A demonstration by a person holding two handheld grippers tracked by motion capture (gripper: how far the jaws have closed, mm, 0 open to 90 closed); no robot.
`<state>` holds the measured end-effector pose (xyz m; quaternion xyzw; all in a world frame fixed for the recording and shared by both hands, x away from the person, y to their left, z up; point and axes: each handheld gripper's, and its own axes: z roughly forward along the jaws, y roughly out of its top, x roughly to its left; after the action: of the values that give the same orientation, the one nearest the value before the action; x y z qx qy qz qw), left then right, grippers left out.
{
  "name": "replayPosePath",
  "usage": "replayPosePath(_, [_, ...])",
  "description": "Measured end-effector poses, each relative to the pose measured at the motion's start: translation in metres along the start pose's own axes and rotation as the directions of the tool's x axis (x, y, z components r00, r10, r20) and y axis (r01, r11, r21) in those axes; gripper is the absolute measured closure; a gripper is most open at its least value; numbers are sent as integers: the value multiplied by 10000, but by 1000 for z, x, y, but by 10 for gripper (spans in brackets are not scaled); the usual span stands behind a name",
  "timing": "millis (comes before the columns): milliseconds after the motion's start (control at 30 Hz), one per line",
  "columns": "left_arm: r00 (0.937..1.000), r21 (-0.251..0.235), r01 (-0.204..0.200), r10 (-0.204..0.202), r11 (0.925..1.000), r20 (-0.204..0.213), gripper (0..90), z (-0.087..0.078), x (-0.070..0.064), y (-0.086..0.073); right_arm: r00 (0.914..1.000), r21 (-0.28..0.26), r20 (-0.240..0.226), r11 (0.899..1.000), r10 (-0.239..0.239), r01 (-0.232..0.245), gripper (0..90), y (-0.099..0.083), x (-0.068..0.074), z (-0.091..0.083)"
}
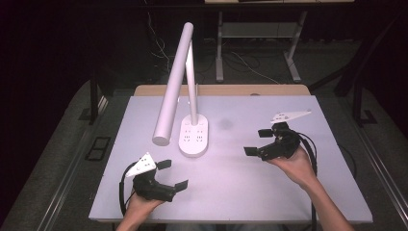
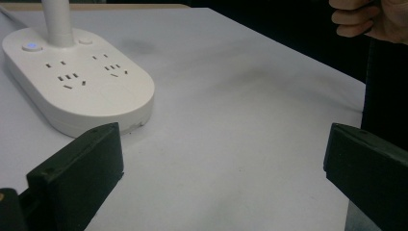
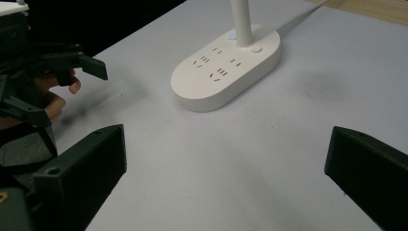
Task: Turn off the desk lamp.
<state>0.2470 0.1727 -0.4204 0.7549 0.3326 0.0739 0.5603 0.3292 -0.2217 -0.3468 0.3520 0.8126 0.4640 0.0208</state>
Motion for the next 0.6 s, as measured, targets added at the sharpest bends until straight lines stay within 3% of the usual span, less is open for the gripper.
replayPosePath(333, [10000,5,16,-16,10000,41,0,-1,0,0,9996,91,-32,9996,-285,285,8,18,2,15])
replayPosePath(600, [10000,7,7,-7,10000,17,0,-1,0,0,9998,92,-71,9997,-212,213,8,30,-1,27])
